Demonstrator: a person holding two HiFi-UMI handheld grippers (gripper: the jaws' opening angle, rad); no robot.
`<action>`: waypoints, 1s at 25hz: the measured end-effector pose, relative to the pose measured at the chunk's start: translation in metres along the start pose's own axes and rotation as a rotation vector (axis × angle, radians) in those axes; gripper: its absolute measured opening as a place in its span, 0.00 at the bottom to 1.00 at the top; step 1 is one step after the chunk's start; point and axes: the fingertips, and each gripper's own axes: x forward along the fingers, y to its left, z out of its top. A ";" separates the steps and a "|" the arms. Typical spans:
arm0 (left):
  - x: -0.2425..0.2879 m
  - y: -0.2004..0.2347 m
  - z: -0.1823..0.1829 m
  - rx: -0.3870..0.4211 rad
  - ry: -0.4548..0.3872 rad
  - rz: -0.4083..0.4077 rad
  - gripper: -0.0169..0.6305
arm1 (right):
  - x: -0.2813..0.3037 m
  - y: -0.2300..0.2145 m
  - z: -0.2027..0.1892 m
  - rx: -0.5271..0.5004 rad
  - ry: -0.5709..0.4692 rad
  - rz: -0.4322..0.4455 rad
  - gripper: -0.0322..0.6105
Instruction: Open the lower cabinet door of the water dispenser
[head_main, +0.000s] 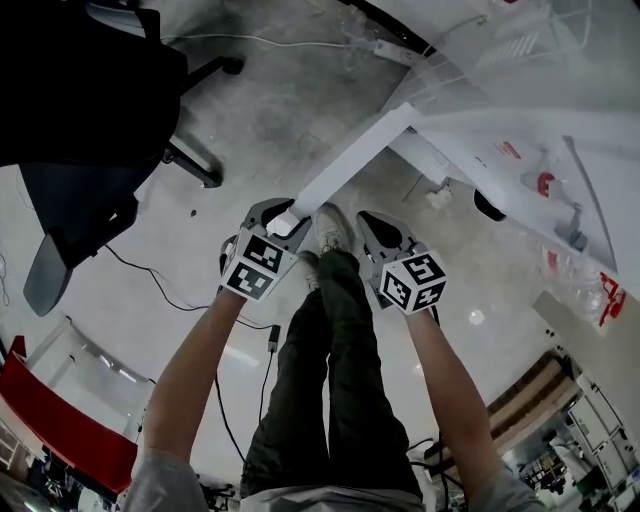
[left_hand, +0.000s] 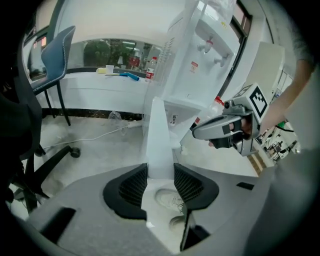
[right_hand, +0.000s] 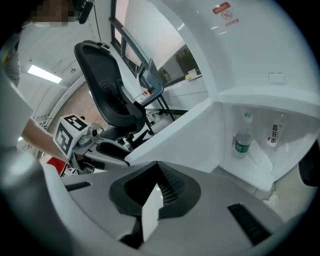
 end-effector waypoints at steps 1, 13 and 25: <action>-0.002 0.004 0.000 0.011 0.006 -0.007 0.29 | 0.003 0.000 0.005 0.004 -0.002 0.010 0.06; -0.013 0.052 0.015 0.163 -0.023 -0.039 0.29 | 0.030 -0.002 0.046 0.003 0.027 0.092 0.06; -0.019 0.100 0.036 0.328 0.003 -0.056 0.28 | 0.031 -0.002 0.056 -0.026 0.059 0.174 0.07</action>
